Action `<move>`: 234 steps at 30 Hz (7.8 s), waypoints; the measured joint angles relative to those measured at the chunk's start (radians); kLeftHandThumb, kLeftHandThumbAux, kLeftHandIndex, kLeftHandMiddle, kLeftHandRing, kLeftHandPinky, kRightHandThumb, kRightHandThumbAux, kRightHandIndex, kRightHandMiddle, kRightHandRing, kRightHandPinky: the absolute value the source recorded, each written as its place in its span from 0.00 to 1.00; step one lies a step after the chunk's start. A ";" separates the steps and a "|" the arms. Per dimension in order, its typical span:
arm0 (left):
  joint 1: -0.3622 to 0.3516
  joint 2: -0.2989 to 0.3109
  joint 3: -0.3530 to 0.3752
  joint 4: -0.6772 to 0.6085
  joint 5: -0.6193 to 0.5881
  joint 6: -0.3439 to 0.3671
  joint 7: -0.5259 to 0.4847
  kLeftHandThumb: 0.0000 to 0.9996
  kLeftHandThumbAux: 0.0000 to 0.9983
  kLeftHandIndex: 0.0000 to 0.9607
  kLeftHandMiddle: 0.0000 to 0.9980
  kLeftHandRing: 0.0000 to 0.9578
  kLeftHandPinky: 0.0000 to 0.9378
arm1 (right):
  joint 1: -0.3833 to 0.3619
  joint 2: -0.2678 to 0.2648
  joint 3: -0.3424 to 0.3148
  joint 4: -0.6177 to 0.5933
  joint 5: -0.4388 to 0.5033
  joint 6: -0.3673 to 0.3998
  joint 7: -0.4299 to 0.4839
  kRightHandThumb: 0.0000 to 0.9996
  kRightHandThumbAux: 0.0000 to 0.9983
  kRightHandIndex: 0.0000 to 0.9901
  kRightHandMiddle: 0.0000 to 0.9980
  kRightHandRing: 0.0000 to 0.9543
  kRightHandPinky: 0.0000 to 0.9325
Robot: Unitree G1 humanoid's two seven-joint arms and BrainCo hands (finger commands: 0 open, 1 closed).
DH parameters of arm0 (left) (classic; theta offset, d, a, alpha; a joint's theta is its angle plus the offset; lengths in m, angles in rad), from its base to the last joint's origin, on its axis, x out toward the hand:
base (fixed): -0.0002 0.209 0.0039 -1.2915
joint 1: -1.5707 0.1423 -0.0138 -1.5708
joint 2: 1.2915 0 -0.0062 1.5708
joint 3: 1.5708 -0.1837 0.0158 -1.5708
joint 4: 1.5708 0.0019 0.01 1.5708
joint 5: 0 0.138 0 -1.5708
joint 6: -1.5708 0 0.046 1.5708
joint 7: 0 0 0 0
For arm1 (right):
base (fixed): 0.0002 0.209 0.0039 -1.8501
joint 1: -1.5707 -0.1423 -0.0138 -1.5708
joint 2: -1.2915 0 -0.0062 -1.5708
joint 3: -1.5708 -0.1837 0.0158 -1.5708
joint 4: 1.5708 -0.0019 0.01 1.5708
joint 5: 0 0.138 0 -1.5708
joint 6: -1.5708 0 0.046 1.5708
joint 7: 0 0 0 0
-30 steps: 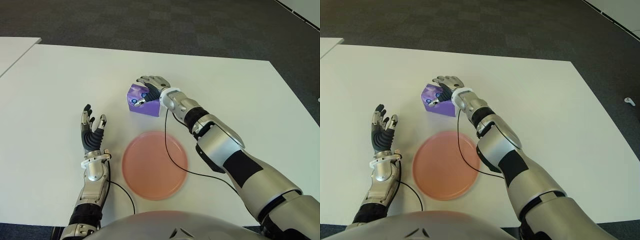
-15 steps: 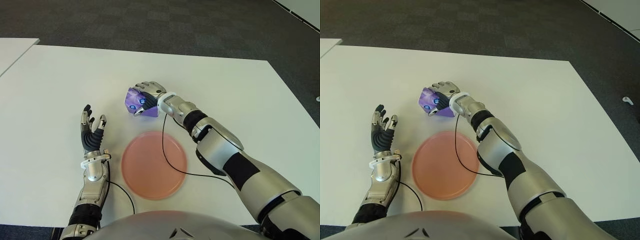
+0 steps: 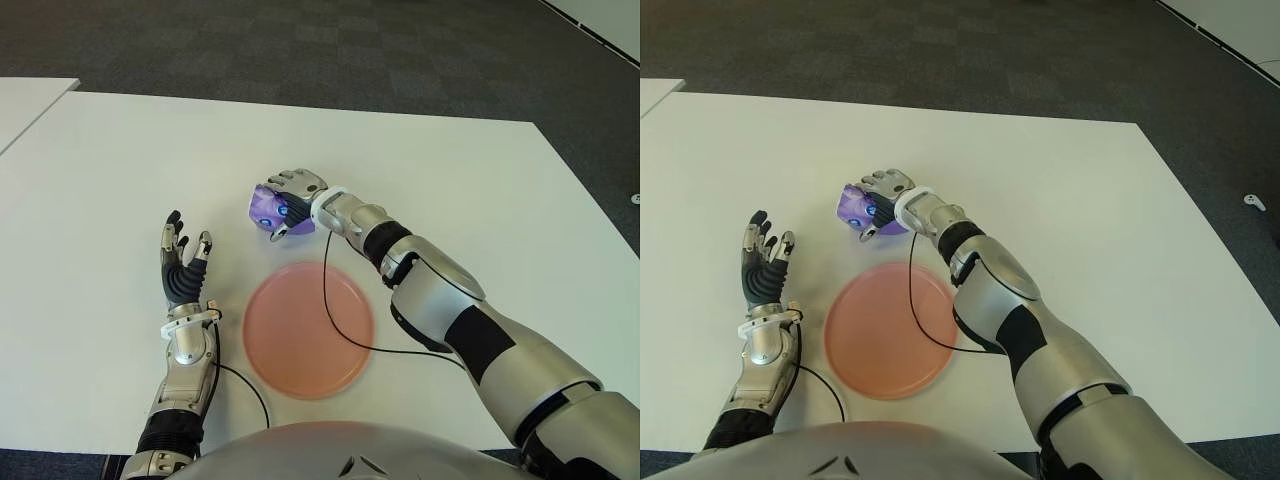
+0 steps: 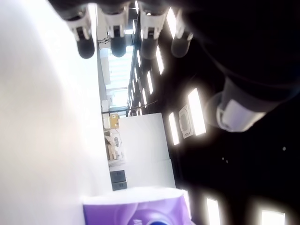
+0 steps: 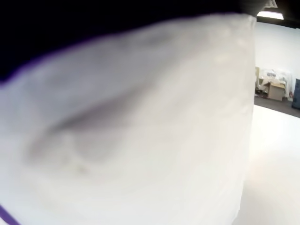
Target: Put the tissue paper into the plate.
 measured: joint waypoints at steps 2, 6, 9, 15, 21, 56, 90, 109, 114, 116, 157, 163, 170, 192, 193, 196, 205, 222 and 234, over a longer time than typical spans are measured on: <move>0.002 0.000 0.000 -0.001 0.000 -0.001 0.000 0.00 0.54 0.00 0.00 0.00 0.00 | 0.002 0.000 0.004 0.000 0.000 0.000 0.006 0.18 0.42 0.00 0.00 0.00 0.00; 0.006 -0.001 0.000 -0.004 0.000 -0.001 0.000 0.00 0.54 0.00 0.00 0.00 0.00 | 0.003 0.001 0.009 -0.001 0.000 0.000 0.011 0.17 0.42 0.00 0.00 0.00 0.00; 0.010 -0.002 0.000 -0.007 0.000 -0.002 0.000 0.00 0.54 0.00 0.00 0.00 0.00 | 0.004 0.001 0.010 -0.001 0.000 -0.001 0.016 0.18 0.42 0.00 0.00 0.00 0.00; 0.015 -0.003 0.000 -0.010 0.000 -0.005 0.000 0.00 0.55 0.00 0.00 0.00 0.00 | 0.005 0.001 0.010 -0.001 0.001 -0.005 0.024 0.19 0.42 0.00 0.00 0.00 0.00; 0.017 -0.003 0.000 -0.012 0.000 -0.011 0.000 0.00 0.56 0.00 0.00 0.00 0.00 | 0.011 0.001 -0.002 -0.002 0.012 -0.010 0.027 0.22 0.44 0.00 0.00 0.01 0.13; 0.022 -0.005 0.001 -0.017 -0.002 -0.036 0.004 0.00 0.56 0.00 0.00 0.00 0.00 | 0.218 0.040 -0.117 0.002 0.062 -0.066 -0.612 0.75 0.71 0.44 0.92 0.93 0.93; 0.019 -0.004 0.001 -0.017 -0.004 -0.035 0.004 0.00 0.55 0.00 0.00 0.00 0.00 | 0.218 0.040 -0.119 0.013 0.048 -0.062 -0.671 0.75 0.71 0.44 0.89 0.90 0.82; 0.016 -0.004 0.000 -0.017 -0.006 -0.014 0.004 0.00 0.57 0.00 0.00 0.00 0.00 | 0.104 -0.009 -0.317 0.011 0.203 -0.147 -0.553 1.00 0.70 0.46 0.88 0.83 0.45; 0.016 -0.003 0.000 -0.017 -0.012 -0.010 0.004 0.00 0.57 0.00 0.00 0.00 0.00 | 0.054 -0.036 -0.357 -0.012 0.222 -0.197 -0.582 1.00 0.70 0.46 0.87 0.81 0.45; 0.016 -0.001 0.000 -0.017 -0.013 -0.010 0.004 0.00 0.58 0.00 0.00 0.00 0.00 | 0.035 -0.043 -0.369 -0.027 0.225 -0.214 -0.601 1.00 0.70 0.46 0.87 0.81 0.45; 0.016 0.007 -0.024 -0.022 0.008 0.007 0.010 0.00 0.53 0.00 0.00 0.00 0.00 | 0.443 -0.319 -0.392 -0.830 0.319 -0.502 -0.257 0.76 0.71 0.45 0.88 0.90 0.89; 0.017 0.008 -0.024 -0.026 0.007 0.006 0.010 0.00 0.54 0.00 0.00 0.00 0.00 | 0.550 -0.443 -0.417 -1.011 0.450 -0.477 -0.005 0.75 0.71 0.45 0.87 0.90 0.91; 0.022 0.010 -0.025 -0.025 0.006 0.005 0.004 0.00 0.55 0.00 0.00 0.00 0.00 | 0.679 -0.570 -0.453 -1.222 0.597 -0.363 0.283 0.75 0.71 0.45 0.87 0.90 0.92; 0.024 0.021 -0.017 -0.023 -0.013 -0.002 -0.039 0.00 0.58 0.00 0.00 0.00 0.00 | 0.779 -0.646 -0.549 -1.403 0.677 -0.161 0.641 0.75 0.71 0.45 0.87 0.91 0.91; 0.024 0.022 -0.017 -0.023 -0.013 -0.002 -0.040 0.00 0.58 0.00 0.00 0.00 0.00 | 0.783 -0.644 -0.549 -1.407 0.679 -0.158 0.647 0.75 0.71 0.45 0.87 0.90 0.91; 0.024 0.023 -0.016 -0.023 -0.014 -0.003 -0.047 0.00 0.58 0.00 0.00 0.00 0.00 | 0.799 -0.639 -0.551 -1.423 0.694 -0.146 0.668 0.76 0.71 0.45 0.86 0.90 0.90; 0.024 0.024 -0.013 -0.023 -0.014 -0.003 -0.055 0.00 0.57 0.00 0.00 0.00 0.00 | 0.823 -0.635 -0.555 -1.478 0.705 -0.135 0.714 0.75 0.71 0.45 0.86 0.89 0.90; 0.023 0.023 -0.011 -0.022 -0.013 -0.002 -0.055 0.00 0.55 0.00 0.00 0.00 0.00 | 0.876 -0.540 -0.511 -1.506 0.682 -0.186 0.700 0.75 0.71 0.45 0.80 0.83 0.83; 0.020 0.023 -0.015 -0.020 -0.013 0.006 -0.055 0.00 0.56 0.00 0.00 0.00 0.00 | 0.915 -0.458 -0.481 -1.463 0.617 -0.327 0.618 0.75 0.71 0.45 0.81 0.85 0.85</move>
